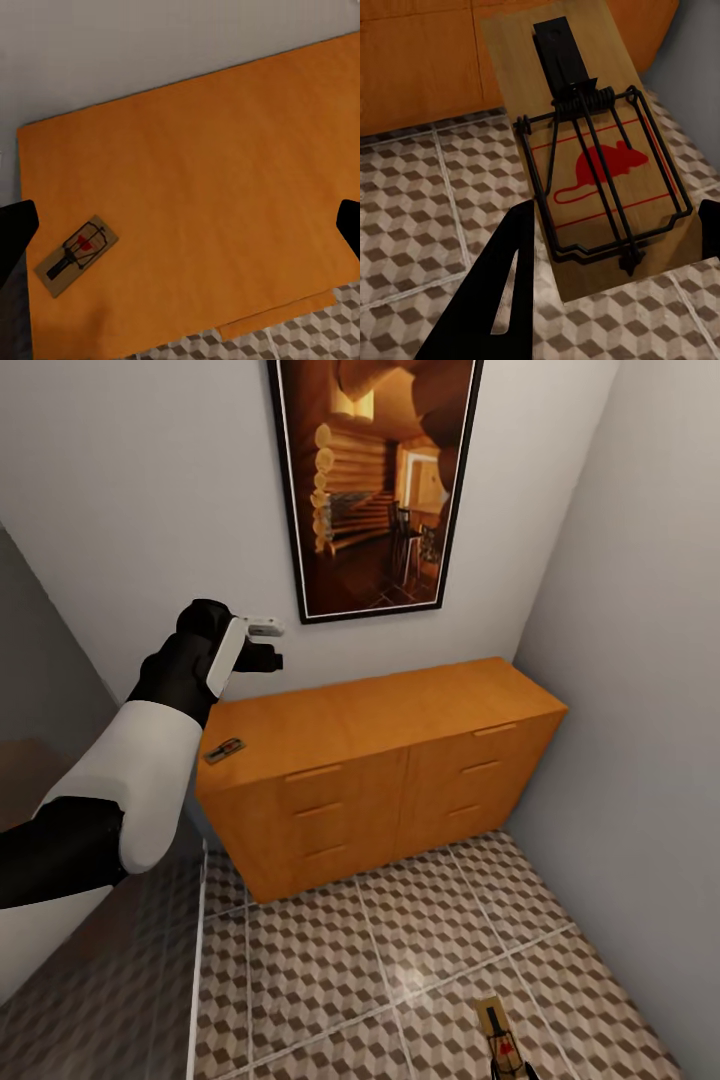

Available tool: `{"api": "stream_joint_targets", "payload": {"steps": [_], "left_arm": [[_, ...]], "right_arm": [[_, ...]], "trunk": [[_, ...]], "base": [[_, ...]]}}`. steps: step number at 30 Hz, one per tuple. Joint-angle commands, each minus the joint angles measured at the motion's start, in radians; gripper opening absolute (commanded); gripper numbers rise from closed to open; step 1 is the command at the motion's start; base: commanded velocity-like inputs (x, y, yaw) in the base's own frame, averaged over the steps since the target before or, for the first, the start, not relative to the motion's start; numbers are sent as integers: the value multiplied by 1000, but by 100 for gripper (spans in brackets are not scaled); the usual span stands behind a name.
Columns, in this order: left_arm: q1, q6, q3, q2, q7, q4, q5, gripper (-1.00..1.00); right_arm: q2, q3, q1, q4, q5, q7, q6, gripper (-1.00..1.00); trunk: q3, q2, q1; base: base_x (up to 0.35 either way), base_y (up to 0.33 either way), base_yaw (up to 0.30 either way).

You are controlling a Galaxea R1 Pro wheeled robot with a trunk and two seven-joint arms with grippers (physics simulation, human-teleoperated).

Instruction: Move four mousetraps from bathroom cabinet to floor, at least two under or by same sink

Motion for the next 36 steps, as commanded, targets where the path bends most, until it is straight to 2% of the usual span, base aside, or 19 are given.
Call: {"api": "stream_joint_targets", "payload": {"steps": [1,20,28,32,34,36], "left_arm": [[-1,3,-3,0,8,0,8,100],[5,3,-3,0,7,5,8,100],[24,3,-3,4,1,60,8,100],[41,2,-3,15,-58,78,7,100],[45,1,-3,26,-107,80,7,100],[47,-1,-5,43,-181,82,6,100]], "right_arm": [[0,6,-1,1,5,-10,-2,-100],[0,6,-1,1,5,-10,-1,-100],[0,6,-1,1,5,-10,-1,-100],[0,6,-1,1,5,-10,0,-100],[0,6,-1,1,5,-10,0,-100],[0,6,-1,1,5,-10,0,-100]], "trunk": [[-2,-2,1],[-2,-2,1],[-2,-2,1],[-2,-2,1],[-2,-2,1],[-2,-2,1]], "base": [[212,77,0],[26,7,0],[0,0,0],[0,0,0],[0,0,0],[0,0,0]]}}
